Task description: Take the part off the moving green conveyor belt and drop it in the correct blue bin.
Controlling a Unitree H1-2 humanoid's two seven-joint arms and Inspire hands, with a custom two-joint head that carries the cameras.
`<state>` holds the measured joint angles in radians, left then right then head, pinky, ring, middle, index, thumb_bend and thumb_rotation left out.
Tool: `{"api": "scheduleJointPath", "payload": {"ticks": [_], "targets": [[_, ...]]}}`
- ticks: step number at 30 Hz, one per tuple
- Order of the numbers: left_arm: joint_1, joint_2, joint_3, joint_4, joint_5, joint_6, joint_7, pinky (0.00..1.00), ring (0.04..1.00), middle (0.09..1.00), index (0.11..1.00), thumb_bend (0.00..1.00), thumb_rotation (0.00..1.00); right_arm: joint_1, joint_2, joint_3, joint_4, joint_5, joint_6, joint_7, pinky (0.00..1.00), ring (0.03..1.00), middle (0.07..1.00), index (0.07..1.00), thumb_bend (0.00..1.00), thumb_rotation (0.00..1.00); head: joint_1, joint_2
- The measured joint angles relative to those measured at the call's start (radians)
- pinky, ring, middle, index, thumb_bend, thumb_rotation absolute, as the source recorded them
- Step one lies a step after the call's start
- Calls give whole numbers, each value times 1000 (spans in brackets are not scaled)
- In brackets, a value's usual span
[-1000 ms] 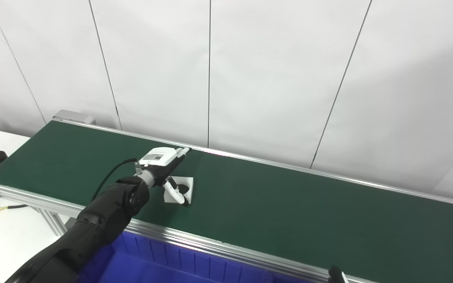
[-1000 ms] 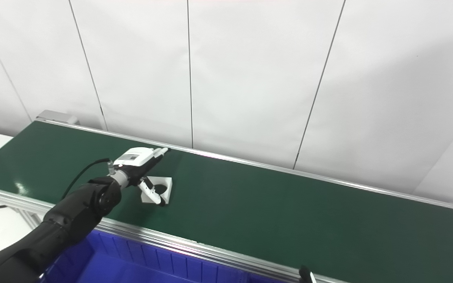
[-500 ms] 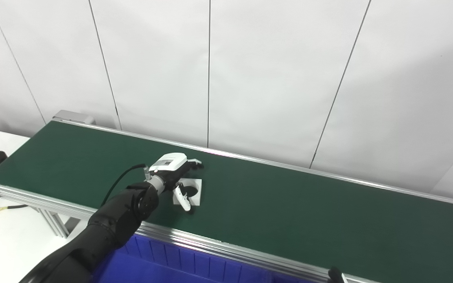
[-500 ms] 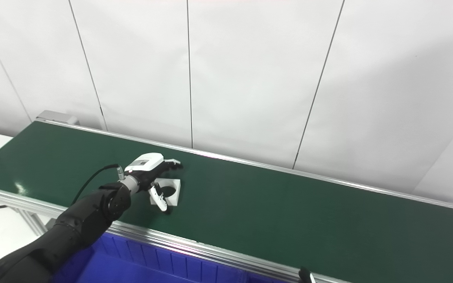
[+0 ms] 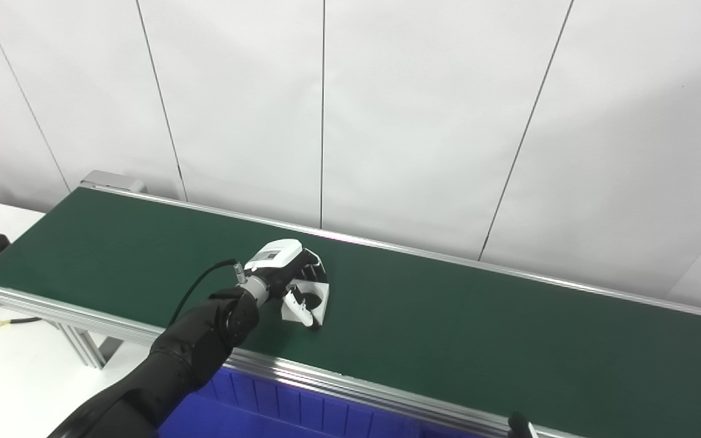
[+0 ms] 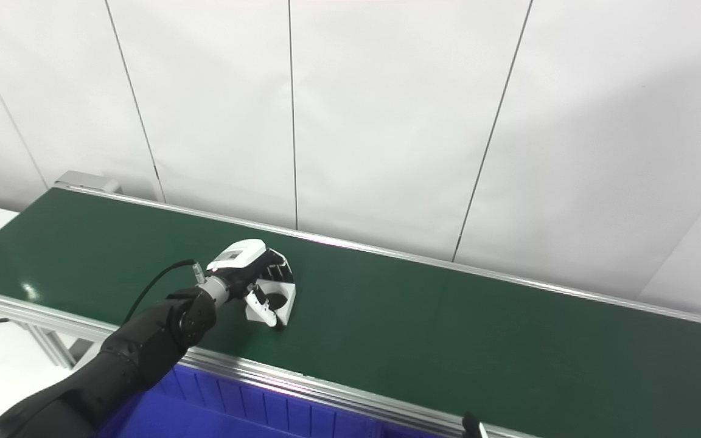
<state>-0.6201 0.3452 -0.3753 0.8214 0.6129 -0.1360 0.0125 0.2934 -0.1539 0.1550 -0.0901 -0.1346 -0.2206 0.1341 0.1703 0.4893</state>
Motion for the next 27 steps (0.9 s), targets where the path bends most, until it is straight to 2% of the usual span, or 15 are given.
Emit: {"api": "scheduleJointPath", "payload": {"ticks": [3, 5, 9, 11, 15, 16, 19, 21, 22, 26, 27], "targets": [[4, 0, 7, -17, -10, 0, -13, 455, 507, 505, 481, 518, 0, -2, 3, 0, 0, 0, 0, 0, 952, 976, 986, 1000, 916, 237, -12, 3], [23, 0, 34, -55, -26, 0, -12, 440, 494, 497, 487, 518, 0, -2, 6, 0, 0, 2, 0, 0, 947, 973, 986, 1000, 910, 234, -12, 3], [89, -15, 141, -164, -123, -12, 11, 371, 434, 447, 513, 518, 0, -3, 7, 0, 1, 0, 0, -1, 933, 965, 980, 1000, 902, 238, -50, 12], [116, -25, 174, -226, -159, -17, 22, 351, 414, 438, 512, 517, 0, -4, 8, 1, 1, -3, 0, -2, 927, 961, 977, 1000, 903, 242, -54, 14], [161, -55, 231, -357, -222, -33, 34, 368, 410, 466, 519, 504, 0, -6, 16, 2, 1, -15, 0, -6, 907, 945, 964, 1000, 911, 256, -123, 34], [172, -64, 238, -381, -234, -47, 37, 375, 412, 478, 518, 501, 0, -5, 19, 3, 0, -19, 0, -9, 900, 938, 960, 1000, 917, 265, -153, 47], [212, -86, 258, -447, -269, -69, 39, 412, 431, 485, 511, 501, 0, 1, 28, 6, -18, -33, 0, -18, 910, 937, 952, 1000, 922, 267, -176, 60], [253, -96, 268, -504, -298, -76, 37, 444, 451, 486, 502, 502, 0, 5, 32, 7, -32, -38, 0, -21, 922, 940, 951, 1000, 922, 272, -205, 84], [276, -105, 276, -530, -311, -82, 37, 448, 459, 491, 495, 502, 0, 7, 34, 8, -39, -41, 0, -22, 922, 939, 949, 1000, 921, 275, -222, 101], [358, -134, 282, -604, -357, -127, 36, 432, 458, 499, 488, 501, 0, 8, 37, 14, -61, -59, 2, -23, 912, 932, 945, 999, 925, 296, -249, 118], [375, -140, 284, -617, -364, -135, 36, 427, 455, 498, 491, 501, 0, 9, 40, 14, -65, -61, 2, -24, 911, 931, 945, 999, 926, 299, -273, 136]]}}
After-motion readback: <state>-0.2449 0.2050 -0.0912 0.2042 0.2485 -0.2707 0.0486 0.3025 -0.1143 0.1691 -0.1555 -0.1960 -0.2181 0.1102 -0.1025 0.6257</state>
